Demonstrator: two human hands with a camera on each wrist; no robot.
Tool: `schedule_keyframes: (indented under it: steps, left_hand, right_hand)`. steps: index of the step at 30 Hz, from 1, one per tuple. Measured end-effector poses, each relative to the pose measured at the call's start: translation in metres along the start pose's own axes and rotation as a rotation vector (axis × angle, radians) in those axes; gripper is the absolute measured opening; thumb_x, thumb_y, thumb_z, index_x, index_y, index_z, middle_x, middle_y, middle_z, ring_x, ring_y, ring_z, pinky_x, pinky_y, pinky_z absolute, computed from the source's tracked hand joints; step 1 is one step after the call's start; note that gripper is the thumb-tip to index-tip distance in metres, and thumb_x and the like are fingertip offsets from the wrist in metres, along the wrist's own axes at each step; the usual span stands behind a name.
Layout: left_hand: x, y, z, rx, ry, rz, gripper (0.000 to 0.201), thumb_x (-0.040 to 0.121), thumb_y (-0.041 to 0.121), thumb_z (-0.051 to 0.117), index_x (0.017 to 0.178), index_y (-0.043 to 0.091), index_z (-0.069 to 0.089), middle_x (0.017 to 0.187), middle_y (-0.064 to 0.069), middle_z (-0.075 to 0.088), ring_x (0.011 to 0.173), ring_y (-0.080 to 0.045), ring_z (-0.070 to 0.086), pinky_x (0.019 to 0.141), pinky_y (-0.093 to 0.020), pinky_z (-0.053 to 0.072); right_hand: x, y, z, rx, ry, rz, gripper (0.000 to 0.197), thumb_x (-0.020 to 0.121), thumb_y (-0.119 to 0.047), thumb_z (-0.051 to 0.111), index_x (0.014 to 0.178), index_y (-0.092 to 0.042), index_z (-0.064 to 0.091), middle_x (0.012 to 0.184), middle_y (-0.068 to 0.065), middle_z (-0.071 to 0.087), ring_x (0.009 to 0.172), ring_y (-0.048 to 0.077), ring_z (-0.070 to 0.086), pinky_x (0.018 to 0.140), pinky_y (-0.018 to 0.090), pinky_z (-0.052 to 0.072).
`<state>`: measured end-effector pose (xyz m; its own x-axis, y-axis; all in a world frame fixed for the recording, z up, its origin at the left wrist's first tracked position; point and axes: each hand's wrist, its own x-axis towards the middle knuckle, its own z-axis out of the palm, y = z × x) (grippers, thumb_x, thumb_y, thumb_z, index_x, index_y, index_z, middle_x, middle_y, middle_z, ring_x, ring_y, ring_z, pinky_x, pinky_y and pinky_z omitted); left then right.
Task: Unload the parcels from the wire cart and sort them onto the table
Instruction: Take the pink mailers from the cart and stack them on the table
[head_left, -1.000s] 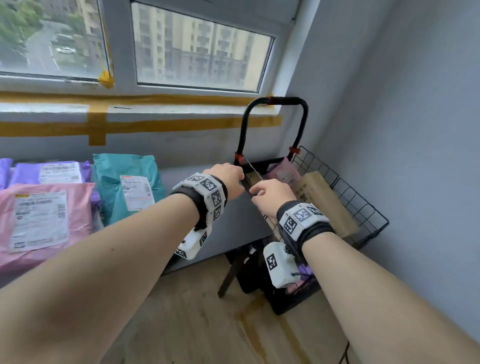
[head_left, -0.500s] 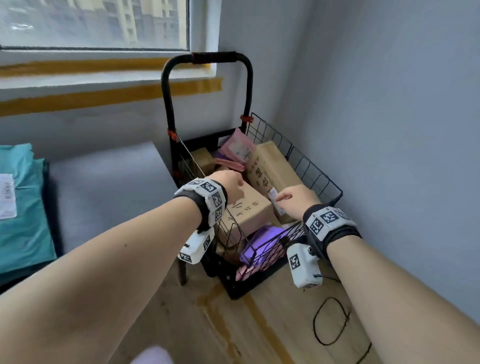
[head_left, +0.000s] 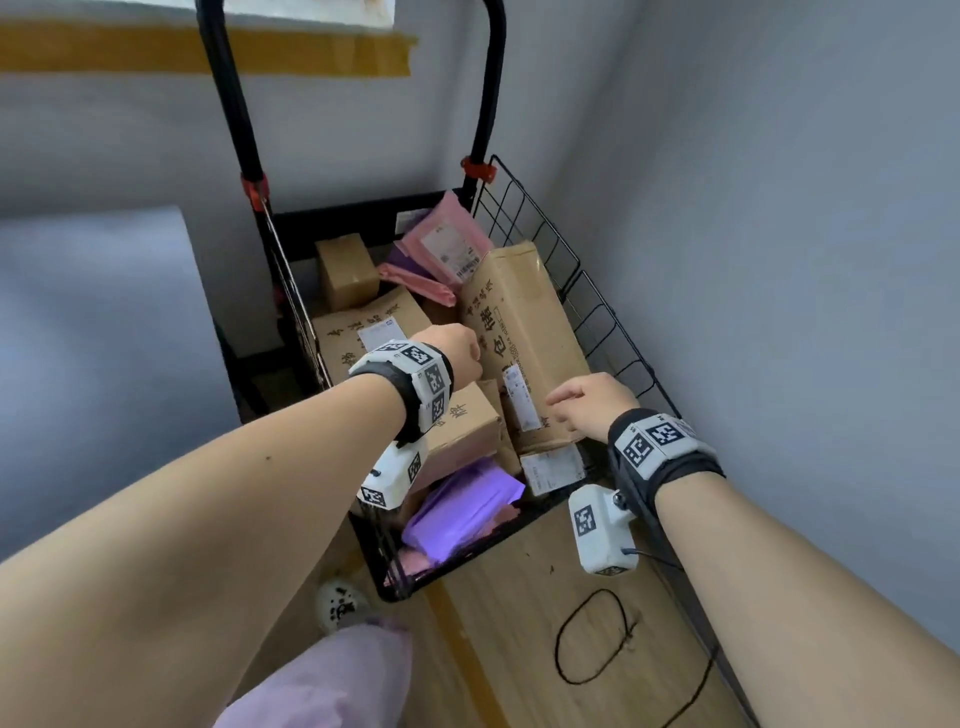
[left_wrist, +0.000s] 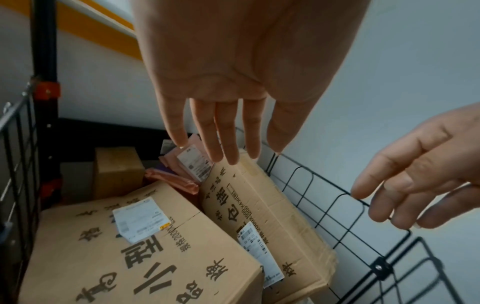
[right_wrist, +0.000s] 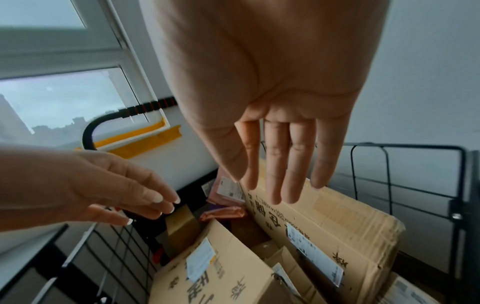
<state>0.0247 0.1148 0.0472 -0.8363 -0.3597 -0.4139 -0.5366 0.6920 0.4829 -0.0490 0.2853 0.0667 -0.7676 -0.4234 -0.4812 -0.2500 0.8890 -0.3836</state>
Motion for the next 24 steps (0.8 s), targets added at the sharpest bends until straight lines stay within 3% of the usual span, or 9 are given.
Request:
schedule_keyframes:
  steps: [6,9,12,16,19,22,24]
  left_hand:
    - [0.060,-0.017,0.020,-0.056,-0.079,-0.157,0.028,0.093,0.022,0.051,0.117,0.014,0.063,0.118,-0.007,0.064,0.108,-0.027,0.059,0.086,-0.031,0.047]
    - [0.074,-0.030,0.034,-0.113,-0.124,-0.248,0.028,0.092,0.019,0.050,0.117,0.015,0.063,0.116,-0.007,0.064,0.106,-0.026,0.060,0.081,-0.030,0.048]
    - [0.085,-0.042,0.047,-0.194,-0.140,-0.335,0.028,0.092,0.019,0.050,0.117,0.016,0.063,0.115,-0.005,0.064,0.102,-0.024,0.062,0.078,-0.028,0.049]
    - [0.095,-0.059,0.062,-0.253,-0.147,-0.464,0.029,0.093,0.021,0.050,0.119,0.013,0.062,0.120,-0.007,0.063,0.107,-0.025,0.059,0.086,-0.031,0.048]
    - [0.093,-0.071,0.074,-0.357,-0.104,-0.589,0.027,0.094,0.020,0.051,0.115,0.011,0.065,0.118,-0.007,0.064,0.107,-0.026,0.060,0.084,-0.030,0.046]
    - [0.093,-0.074,0.092,-0.494,-0.047,-0.732,0.021,0.093,0.020,0.053,0.104,0.011,0.067,0.108,-0.010,0.068,0.099,-0.028,0.063,0.077,-0.029,0.048]
    - [0.095,-0.071,0.105,-0.566,-0.010,-0.777,0.014,0.090,0.017,0.055,0.082,0.013,0.065,0.098,-0.012,0.071,0.087,-0.027,0.065,0.079,-0.031,0.052]
  right_hand:
    - [0.081,0.008,0.013,-0.006,-0.175,0.029,0.024,0.089,-0.009,0.057,0.108,-0.012,0.070,0.095,0.002,0.063,0.087,0.018,0.058,0.077,0.025,0.047]
    - [0.105,0.013,0.032,-0.009,-0.327,0.032,0.025,0.090,-0.007,0.058,0.112,-0.005,0.067,0.095,0.005,0.061,0.088,0.017,0.056,0.086,0.032,0.051]
    - [0.133,0.019,0.049,-0.093,-0.445,0.034,0.025,0.090,-0.011,0.058,0.113,-0.006,0.067,0.097,0.008,0.063,0.086,0.018,0.057,0.069,0.024,0.049]
    - [0.172,0.027,0.075,-0.204,-0.504,0.018,0.023,0.088,-0.010,0.058,0.107,-0.009,0.070,0.092,0.003,0.059,0.096,0.021,0.057,0.094,0.031,0.050]
    - [0.194,0.031,0.092,-0.357,-0.538,-0.004,0.020,0.085,-0.011,0.053,0.095,-0.008,0.070,0.091,0.010,0.064,0.089,0.027,0.061,0.081,0.033,0.052]
    - [0.210,0.041,0.105,-0.549,-0.640,-0.033,0.022,0.085,-0.020,0.054,0.100,-0.008,0.063,0.102,0.014,0.064,0.094,0.029,0.062,0.076,0.029,0.048]
    - [0.211,0.047,0.113,-0.635,-0.744,-0.040,0.019,0.086,-0.020,0.056,0.099,-0.008,0.061,0.102,0.013,0.064,0.093,0.028,0.062,0.073,0.028,0.047]
